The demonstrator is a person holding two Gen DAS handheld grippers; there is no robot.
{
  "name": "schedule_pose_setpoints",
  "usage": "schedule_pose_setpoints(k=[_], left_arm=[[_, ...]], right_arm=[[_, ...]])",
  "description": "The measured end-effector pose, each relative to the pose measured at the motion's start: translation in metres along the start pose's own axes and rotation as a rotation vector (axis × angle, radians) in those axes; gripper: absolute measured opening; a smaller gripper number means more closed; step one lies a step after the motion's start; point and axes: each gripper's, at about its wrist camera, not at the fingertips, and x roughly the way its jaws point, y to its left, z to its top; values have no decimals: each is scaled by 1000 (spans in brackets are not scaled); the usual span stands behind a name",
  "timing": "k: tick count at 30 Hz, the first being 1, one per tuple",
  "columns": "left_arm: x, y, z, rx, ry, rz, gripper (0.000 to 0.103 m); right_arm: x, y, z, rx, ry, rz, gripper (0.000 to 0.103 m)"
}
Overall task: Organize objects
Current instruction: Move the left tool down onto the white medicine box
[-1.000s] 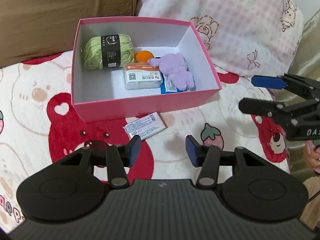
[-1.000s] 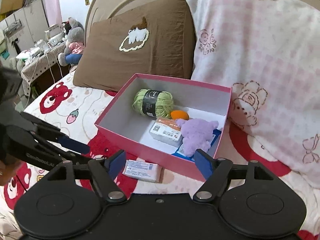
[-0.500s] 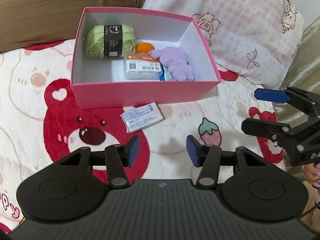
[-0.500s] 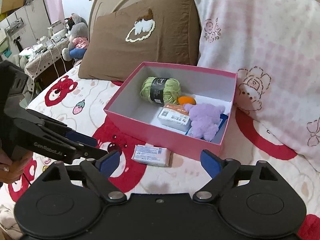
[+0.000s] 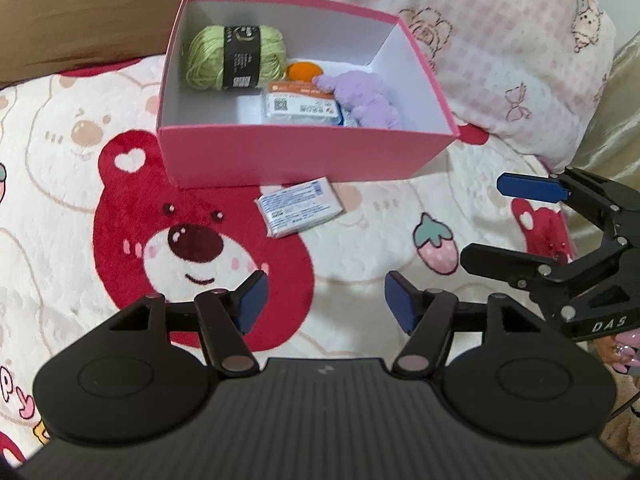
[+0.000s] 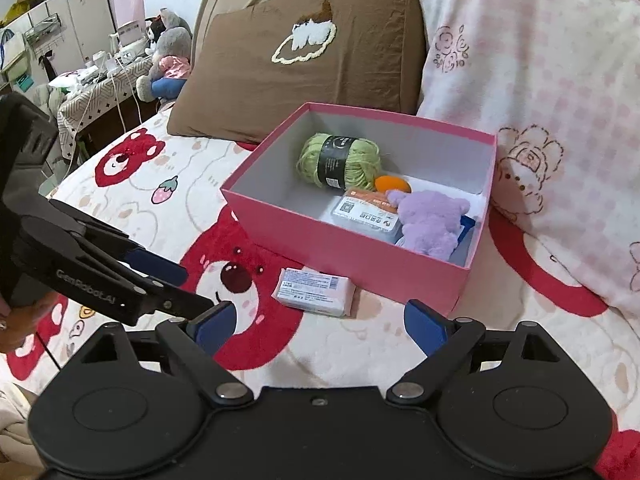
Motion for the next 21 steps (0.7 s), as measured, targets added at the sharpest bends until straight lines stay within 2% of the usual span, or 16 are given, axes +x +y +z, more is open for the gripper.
schedule_pose_setpoints(k=[6,11,13,16,21], left_arm=[[7,12,-7,-29,-29,0,71],[18,23,-14,-44,-78,-67,75],[25,26,-17,-42,-86,-73,77],[38,27,-22,-18,-77,-37,79],[55,34,-26,-38,-103,23,83]], right_arm=[[22,8,-12,-62,24,-1,93],[43,14,-20,-119,45,35,93],[53,14,-23,-139,66,44,93],[64,13,-24,-150,67,61,93],[85,13,-29,-156,71,85,93]])
